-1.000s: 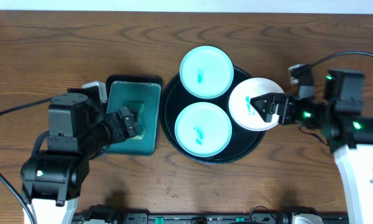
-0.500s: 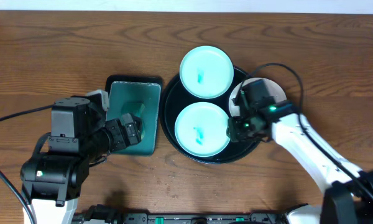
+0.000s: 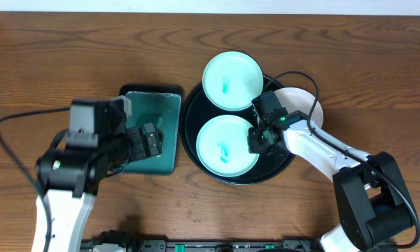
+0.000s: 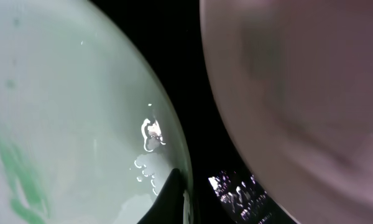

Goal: Clean dirty plates on tray and stack at the side

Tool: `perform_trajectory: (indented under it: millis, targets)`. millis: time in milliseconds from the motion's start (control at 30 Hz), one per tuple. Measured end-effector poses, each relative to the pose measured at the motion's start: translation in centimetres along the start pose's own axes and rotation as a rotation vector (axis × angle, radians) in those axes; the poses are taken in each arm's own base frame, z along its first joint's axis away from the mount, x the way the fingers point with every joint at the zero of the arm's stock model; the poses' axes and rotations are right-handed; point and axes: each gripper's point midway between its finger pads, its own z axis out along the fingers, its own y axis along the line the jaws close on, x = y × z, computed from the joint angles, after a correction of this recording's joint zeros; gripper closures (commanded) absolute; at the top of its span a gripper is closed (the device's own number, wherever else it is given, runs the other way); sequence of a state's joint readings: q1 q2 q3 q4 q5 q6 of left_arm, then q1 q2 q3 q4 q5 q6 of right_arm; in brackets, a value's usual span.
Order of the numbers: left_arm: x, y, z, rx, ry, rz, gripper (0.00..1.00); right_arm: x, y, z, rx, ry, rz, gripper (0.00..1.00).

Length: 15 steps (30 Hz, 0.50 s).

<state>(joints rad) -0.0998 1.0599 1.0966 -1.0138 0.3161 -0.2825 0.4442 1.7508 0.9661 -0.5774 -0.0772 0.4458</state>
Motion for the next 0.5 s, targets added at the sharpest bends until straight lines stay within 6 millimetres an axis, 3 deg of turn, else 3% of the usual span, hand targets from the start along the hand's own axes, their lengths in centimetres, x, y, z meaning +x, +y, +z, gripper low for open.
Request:
perform_trajectory:
  millis: [167,333,433,500]
  targets:
    - [-0.2,1.4,3.3,-0.066,0.101,-0.013,0.16,-0.2,0.0,0.0,0.001,-0.011,0.017,0.99]
    - [-0.5,3.2,7.8,-0.139,0.208,-0.033,0.22,-0.3,0.0,0.0,0.001,-0.014,0.021,0.99]
    - [-0.5,4.4,10.8,-0.179,0.263,-0.047,0.33,-0.3,0.0,0.0,0.001,-0.015,0.020,0.99]
    - [-0.5,5.4,12.8,-0.215,0.288,-0.046,0.36,-0.4,0.0,0.0,0.002,-0.016,0.020,0.99]
